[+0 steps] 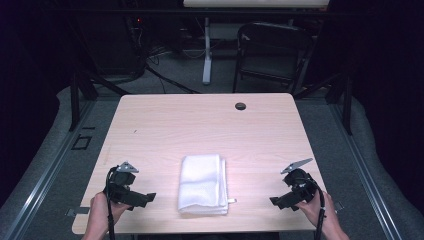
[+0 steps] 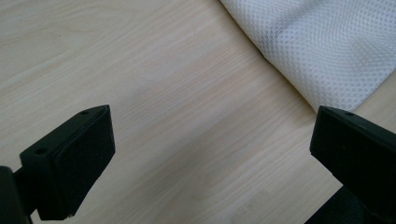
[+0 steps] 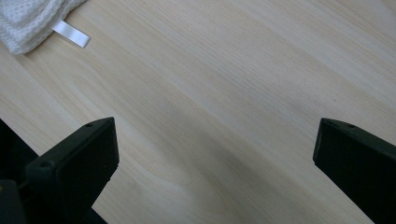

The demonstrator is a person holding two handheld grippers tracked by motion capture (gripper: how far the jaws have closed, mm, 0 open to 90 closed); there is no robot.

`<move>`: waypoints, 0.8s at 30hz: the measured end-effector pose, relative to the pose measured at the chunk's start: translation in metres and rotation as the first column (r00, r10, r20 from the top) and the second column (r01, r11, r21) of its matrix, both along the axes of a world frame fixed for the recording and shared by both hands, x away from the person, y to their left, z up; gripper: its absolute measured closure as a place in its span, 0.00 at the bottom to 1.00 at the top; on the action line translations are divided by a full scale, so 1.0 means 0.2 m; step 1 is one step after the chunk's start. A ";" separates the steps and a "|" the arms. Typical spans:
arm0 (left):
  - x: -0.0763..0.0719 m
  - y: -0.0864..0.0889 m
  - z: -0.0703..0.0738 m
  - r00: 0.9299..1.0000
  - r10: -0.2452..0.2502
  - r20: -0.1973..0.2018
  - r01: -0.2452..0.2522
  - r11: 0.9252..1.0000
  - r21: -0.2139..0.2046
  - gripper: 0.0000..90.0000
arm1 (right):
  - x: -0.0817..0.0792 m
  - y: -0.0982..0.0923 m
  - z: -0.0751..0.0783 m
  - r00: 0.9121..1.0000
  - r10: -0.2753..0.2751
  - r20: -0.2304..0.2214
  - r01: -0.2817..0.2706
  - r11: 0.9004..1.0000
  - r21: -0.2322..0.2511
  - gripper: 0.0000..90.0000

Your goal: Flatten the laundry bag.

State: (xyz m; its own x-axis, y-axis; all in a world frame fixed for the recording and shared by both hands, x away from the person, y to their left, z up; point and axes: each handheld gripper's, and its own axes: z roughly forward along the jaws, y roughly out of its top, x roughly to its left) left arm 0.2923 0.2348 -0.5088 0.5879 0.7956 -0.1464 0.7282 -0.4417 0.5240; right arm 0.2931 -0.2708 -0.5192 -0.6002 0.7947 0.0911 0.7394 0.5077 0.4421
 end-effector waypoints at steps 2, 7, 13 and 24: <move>0.00 0.00 0.00 1.000 -0.002 -0.007 0.002 1.000 -0.002 0.00 | 0.00 0.00 0.00 1.000 0.007 0.006 -0.007 1.000 0.009 0.01; -0.01 0.00 0.00 1.000 -0.011 -0.012 0.011 1.000 -0.010 0.00 | 0.00 0.02 0.01 1.000 0.020 0.010 -0.020 1.000 0.020 0.02; -0.02 -0.03 0.01 0.999 -0.038 -0.023 0.038 0.999 -0.016 0.00 | 0.00 0.05 0.01 0.999 0.039 -0.004 -0.039 0.999 0.038 0.02; -0.03 -0.10 0.02 0.995 -0.098 -0.032 0.096 0.994 -0.055 0.00 | 0.00 0.10 0.02 0.998 0.061 -0.015 -0.060 0.997 0.049 0.03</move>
State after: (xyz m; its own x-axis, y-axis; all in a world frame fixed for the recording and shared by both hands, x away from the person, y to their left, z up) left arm 0.2853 0.2140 -0.5047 0.6560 0.7253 -0.2088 0.7011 -0.4832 0.5244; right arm 0.2924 -0.2504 -0.5153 -0.6451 0.7513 0.1392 0.7155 0.5299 0.4553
